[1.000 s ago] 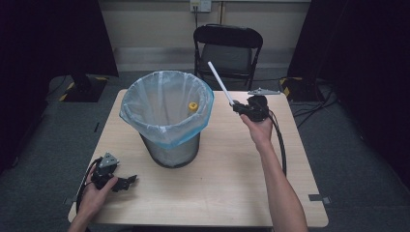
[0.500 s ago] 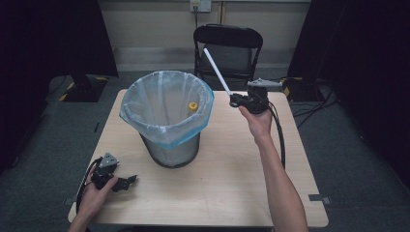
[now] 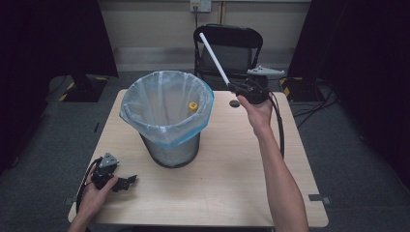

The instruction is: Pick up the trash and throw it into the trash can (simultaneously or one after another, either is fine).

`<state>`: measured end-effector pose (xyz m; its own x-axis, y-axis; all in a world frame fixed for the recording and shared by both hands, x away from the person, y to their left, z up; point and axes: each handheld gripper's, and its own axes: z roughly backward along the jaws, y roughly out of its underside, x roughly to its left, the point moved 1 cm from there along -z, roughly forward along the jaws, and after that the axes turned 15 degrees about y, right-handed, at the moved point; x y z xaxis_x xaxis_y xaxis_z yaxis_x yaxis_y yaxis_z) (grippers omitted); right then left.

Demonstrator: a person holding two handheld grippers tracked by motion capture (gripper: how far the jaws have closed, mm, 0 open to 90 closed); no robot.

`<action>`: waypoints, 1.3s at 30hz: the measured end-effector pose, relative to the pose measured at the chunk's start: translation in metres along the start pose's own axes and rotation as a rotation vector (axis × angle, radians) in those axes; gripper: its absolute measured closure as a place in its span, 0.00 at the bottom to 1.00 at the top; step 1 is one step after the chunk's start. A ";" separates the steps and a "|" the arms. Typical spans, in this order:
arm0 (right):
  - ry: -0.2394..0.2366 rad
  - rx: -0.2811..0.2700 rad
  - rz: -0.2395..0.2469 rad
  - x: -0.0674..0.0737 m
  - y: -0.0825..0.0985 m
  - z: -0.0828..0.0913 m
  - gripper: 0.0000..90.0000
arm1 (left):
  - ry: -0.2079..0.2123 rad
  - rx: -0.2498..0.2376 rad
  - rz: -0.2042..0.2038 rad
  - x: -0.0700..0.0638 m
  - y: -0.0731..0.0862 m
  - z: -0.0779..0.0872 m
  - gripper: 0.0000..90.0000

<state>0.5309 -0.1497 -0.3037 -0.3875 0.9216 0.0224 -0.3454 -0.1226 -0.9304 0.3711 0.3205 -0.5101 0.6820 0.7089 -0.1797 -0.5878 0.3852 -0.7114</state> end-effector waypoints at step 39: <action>-0.224 -0.142 0.018 0.049 -0.065 0.038 0.90 | -0.001 0.000 0.001 0.000 0.000 0.000 0.00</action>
<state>0.5018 -0.1102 -0.2285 -0.5776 0.8132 0.0710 -0.2191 -0.0706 -0.9732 0.3711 0.3205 -0.5101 0.6815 0.7094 -0.1797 -0.5881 0.3846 -0.7115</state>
